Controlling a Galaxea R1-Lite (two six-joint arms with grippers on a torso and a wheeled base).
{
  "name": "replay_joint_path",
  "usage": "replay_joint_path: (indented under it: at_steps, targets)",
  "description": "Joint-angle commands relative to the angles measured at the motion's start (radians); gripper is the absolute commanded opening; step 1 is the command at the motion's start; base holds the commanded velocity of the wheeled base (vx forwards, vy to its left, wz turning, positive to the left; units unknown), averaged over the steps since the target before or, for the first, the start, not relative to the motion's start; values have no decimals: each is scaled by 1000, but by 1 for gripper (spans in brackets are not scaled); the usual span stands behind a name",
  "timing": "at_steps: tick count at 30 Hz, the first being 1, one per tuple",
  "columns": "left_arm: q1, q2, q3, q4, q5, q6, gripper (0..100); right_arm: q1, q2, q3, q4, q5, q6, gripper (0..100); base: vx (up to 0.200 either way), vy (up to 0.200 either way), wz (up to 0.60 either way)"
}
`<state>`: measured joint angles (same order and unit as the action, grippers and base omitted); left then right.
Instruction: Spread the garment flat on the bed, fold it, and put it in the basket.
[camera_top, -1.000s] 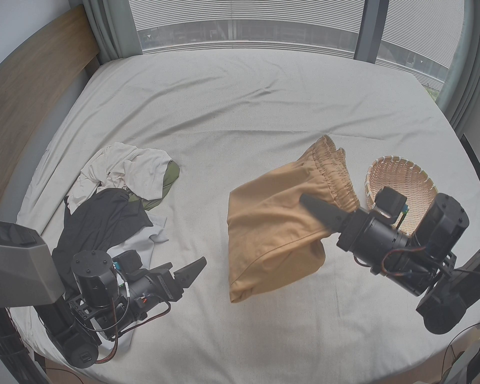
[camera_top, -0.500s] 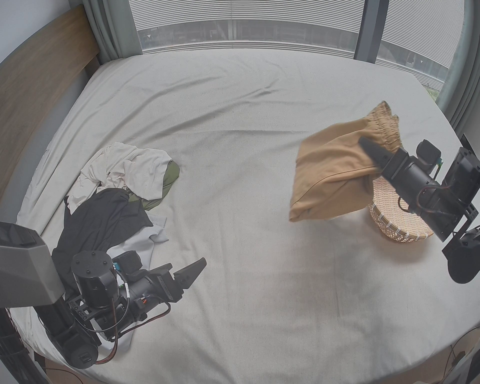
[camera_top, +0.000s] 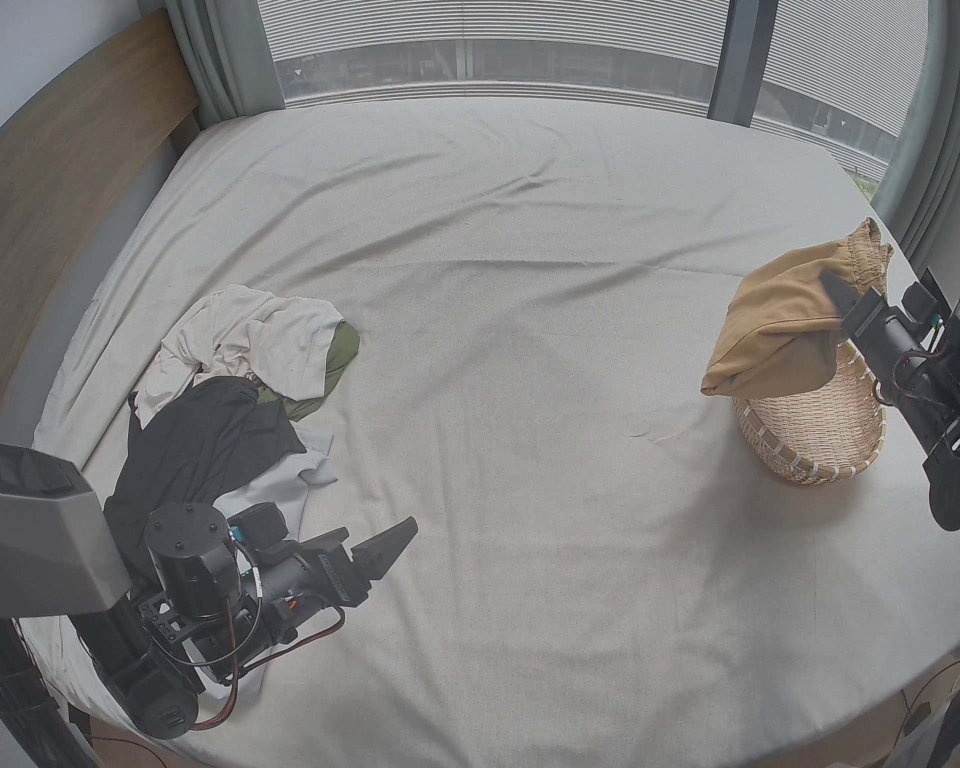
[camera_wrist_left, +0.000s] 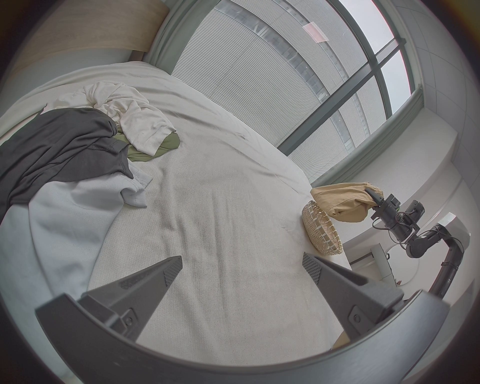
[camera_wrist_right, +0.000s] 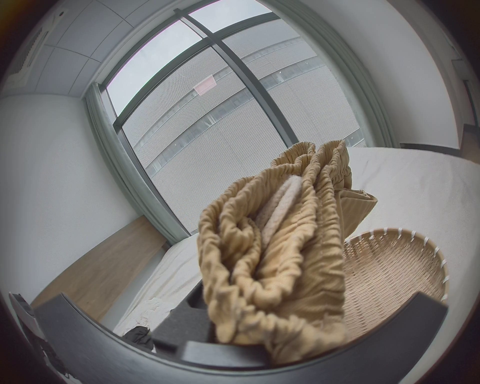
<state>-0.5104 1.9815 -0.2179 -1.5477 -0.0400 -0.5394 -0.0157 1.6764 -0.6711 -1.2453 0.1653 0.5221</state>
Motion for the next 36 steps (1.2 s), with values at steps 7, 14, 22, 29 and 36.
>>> replay_joint_path:
  at_steps: [7,14,22,29,36]
  targets:
    - [0,0,2,-2,0,-2,100,-81,65,-2,-5,3,-30,0,0,0,0]
    - [0,0,2,0,0,-2,100,-110,65,16,-9,2,-50,100,0,0,0]
    - [0,-1,0,0,0,-2,100,-105,-92,174,67,5,-148,100,0,0,0]
    - [-3,-6,0,-2,0,-1,100,-55,-290,205,262,25,-151,100,0,0,0]
    - [-39,-116,23,0,-4,1,100,301,-354,294,337,80,-203,100,0,0,0]
